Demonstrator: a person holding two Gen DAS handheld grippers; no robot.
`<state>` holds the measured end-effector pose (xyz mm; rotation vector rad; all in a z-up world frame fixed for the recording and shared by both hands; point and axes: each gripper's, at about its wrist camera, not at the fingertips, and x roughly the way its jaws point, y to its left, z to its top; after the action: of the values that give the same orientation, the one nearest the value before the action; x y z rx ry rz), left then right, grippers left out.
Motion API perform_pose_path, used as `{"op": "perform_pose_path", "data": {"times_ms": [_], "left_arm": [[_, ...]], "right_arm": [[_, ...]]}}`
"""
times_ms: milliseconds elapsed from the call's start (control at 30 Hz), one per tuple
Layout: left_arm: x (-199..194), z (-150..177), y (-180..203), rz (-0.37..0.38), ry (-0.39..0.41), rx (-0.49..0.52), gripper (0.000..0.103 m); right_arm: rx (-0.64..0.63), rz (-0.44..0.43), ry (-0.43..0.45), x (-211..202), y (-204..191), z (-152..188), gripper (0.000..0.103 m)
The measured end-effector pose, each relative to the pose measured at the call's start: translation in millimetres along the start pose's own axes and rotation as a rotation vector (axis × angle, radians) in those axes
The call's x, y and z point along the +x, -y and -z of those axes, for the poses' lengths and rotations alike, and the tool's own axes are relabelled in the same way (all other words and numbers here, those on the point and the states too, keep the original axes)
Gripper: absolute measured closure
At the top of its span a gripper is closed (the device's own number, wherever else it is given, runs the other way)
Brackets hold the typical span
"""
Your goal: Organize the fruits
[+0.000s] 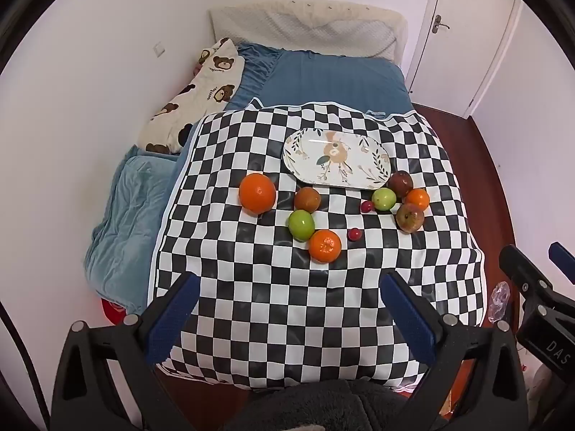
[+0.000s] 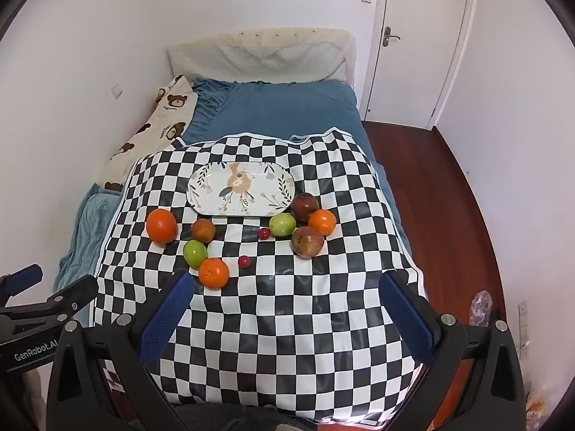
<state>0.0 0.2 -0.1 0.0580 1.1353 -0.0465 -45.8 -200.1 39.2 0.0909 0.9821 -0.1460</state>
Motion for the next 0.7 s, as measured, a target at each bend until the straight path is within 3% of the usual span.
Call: {"op": "perform_pose_path", "data": {"times_ms": [700], "left_arm": [[0.0, -0.1, 0.1, -0.002, 0.001, 0.002, 0.0]], "right_arm": [[0.004, -0.005, -0.006, 5.8, 2.0, -4.2, 0.0]]}}
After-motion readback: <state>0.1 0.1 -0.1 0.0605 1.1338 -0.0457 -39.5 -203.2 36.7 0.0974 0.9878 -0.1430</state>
